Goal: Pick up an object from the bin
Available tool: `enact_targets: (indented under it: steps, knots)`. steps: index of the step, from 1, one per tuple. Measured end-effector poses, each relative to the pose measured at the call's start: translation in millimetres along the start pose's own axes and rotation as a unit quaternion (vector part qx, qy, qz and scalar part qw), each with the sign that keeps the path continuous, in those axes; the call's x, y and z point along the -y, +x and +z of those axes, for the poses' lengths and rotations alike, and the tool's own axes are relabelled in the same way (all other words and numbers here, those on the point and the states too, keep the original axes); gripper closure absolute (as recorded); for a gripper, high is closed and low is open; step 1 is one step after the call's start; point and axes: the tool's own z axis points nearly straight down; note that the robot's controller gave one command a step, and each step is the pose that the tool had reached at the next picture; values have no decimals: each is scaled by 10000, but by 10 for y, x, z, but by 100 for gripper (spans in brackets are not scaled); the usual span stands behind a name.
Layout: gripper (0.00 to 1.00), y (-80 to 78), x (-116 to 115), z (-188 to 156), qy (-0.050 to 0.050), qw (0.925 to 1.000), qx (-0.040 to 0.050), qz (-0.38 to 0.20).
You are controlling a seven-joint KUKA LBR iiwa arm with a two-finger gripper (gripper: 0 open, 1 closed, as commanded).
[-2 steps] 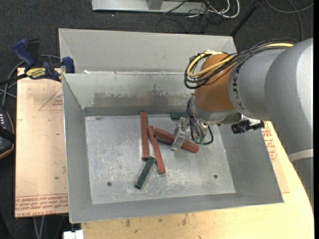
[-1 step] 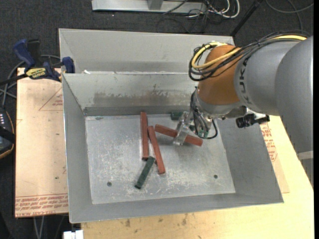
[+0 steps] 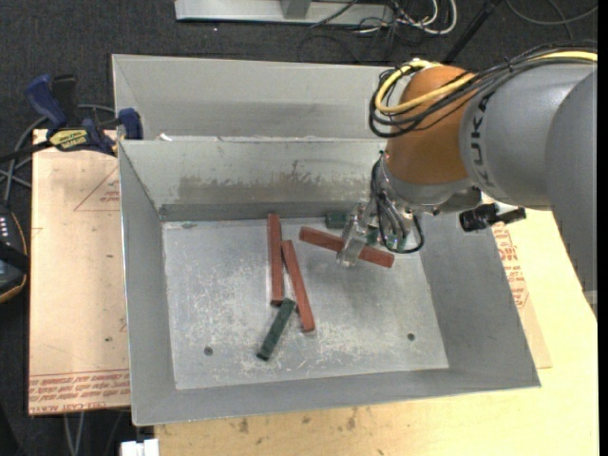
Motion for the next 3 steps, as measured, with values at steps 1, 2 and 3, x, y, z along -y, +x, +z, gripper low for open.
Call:
enact_targets:
  steps: [1,2,3]
  knots:
    - [100,-12,-7,-253,1,10000,-4,-9]
    - [100,-23,-12,-471,0,10000,-3,-18]
    - [100,-30,-17,-528,7,10000,-13,-26]
